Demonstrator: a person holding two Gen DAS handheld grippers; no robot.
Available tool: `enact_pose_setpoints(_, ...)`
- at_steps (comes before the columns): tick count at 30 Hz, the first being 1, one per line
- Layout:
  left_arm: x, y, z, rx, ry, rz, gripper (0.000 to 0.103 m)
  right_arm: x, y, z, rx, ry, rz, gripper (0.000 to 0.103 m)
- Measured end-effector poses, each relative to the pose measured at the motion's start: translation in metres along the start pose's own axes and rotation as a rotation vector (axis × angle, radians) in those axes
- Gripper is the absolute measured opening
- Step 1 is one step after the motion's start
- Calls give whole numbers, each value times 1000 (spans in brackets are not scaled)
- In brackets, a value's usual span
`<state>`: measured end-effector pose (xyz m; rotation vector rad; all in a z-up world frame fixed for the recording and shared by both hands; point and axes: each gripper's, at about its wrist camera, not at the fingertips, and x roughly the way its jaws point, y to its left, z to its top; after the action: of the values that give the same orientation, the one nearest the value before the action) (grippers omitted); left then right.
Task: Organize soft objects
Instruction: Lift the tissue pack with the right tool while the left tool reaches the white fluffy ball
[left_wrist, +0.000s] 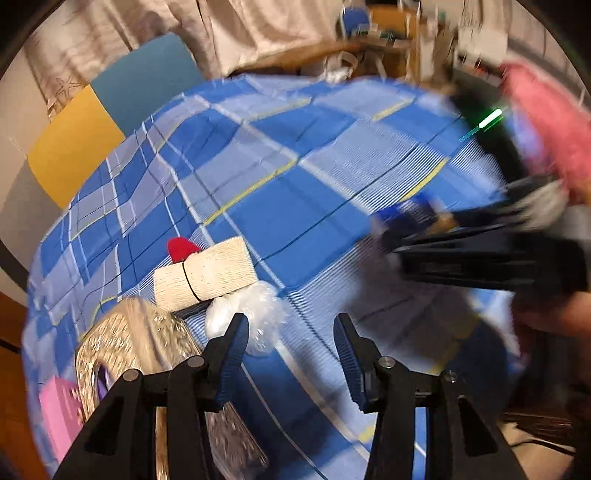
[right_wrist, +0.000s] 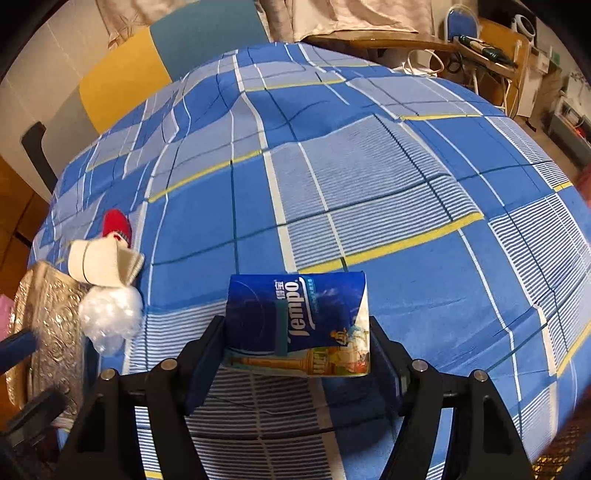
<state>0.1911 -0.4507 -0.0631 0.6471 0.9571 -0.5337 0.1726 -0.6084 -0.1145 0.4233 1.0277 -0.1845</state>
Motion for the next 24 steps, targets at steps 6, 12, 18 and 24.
enact_pose_setpoints(6,45,2,8,-46,114,51,48,-1,-6,1,56,7,43,73)
enact_pose_setpoints(12,67,17,6,-141,141,101,48,-3,-10,1,94,0,76,73)
enact_pose_setpoints(18,73,27,-4,-230,112,71,26,-6,-11,1,109,-11,89,73)
enact_pose_setpoints(24,41,11,-27,-223,-15,-72,14,-13,-19,1,143,-27,93,73)
